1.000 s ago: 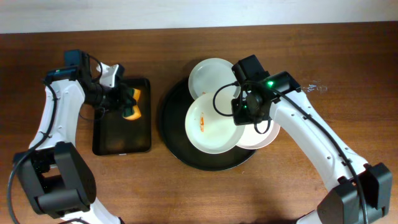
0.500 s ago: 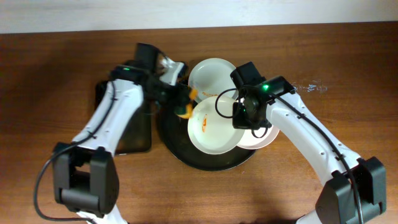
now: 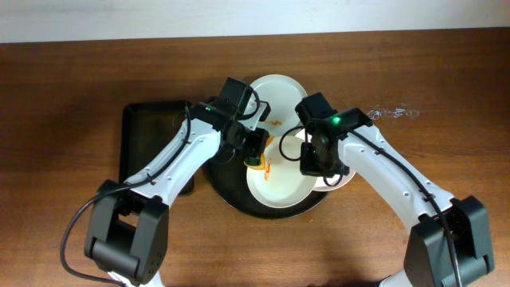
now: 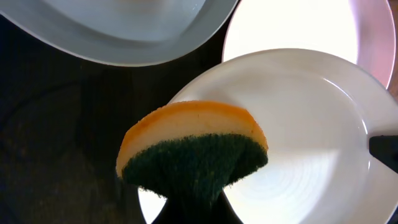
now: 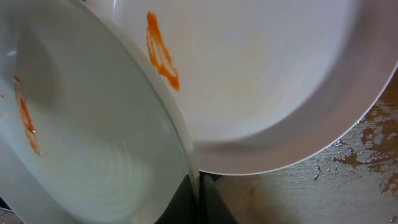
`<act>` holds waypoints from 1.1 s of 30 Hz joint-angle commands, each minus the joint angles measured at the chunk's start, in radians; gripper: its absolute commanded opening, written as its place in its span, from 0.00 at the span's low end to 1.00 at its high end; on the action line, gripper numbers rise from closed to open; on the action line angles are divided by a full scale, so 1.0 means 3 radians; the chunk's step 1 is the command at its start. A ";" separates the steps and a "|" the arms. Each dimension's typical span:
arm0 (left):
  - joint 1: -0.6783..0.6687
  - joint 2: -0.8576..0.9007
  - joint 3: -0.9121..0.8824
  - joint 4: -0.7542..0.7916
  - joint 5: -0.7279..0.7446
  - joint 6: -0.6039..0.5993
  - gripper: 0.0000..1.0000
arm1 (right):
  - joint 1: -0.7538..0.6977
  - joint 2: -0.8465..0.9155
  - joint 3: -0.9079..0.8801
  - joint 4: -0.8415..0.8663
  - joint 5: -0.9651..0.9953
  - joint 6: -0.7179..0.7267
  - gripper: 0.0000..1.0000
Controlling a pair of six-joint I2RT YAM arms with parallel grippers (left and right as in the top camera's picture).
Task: Clean dirty plates on tray and stack at the side
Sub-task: 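Move the sponge with the left gripper onto the held plate, then scrub the held plate surface with the sponge in the left gripper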
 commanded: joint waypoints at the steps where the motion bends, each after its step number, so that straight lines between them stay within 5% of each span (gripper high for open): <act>1: 0.0008 -0.0061 -0.0081 0.0039 -0.0020 -0.0053 0.00 | 0.0023 0.0006 -0.0127 0.0151 0.0037 0.0041 0.04; 15: -0.0043 -0.0061 -0.0509 0.0383 0.0454 -0.0052 0.00 | 0.0023 0.0006 -0.0367 0.0304 0.0025 0.0041 0.04; 33: -0.0463 -0.0061 -0.1277 0.1476 -0.0038 -0.0464 0.00 | 0.0023 0.0006 -0.0370 0.0324 -0.0088 0.0039 0.04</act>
